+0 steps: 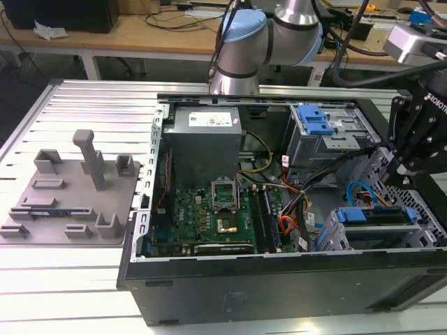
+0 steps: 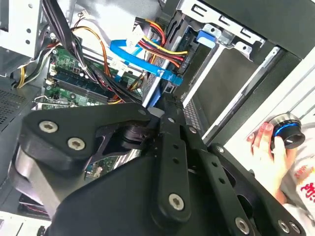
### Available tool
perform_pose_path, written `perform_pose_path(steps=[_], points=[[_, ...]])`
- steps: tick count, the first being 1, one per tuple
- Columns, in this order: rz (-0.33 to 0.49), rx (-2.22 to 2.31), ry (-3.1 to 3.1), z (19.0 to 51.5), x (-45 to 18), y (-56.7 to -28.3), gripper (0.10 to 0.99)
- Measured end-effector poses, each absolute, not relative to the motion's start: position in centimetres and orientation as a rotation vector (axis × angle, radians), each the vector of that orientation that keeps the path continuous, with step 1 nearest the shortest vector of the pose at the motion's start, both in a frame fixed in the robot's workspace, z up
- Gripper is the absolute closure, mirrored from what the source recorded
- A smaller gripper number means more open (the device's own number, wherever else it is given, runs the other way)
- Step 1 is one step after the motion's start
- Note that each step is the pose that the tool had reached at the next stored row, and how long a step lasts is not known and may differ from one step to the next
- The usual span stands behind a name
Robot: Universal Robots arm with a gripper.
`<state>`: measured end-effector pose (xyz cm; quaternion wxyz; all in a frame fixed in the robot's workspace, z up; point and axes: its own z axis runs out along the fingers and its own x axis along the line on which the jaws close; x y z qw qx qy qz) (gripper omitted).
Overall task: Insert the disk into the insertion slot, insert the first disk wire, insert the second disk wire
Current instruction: 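Insert the second disk wire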
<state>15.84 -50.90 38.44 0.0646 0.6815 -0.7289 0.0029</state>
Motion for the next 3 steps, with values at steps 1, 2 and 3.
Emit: perform_pose_path(steps=[1, 2, 3], points=[[0.009, 2.057, -2.2, 38.44, 15.84, -50.9, 0.98], [0.01, 2.057, -2.2, 38.44, 15.84, -50.9, 0.98], [0.01, 2.057, -2.2, 38.44, 15.84, -50.9, 0.98]])
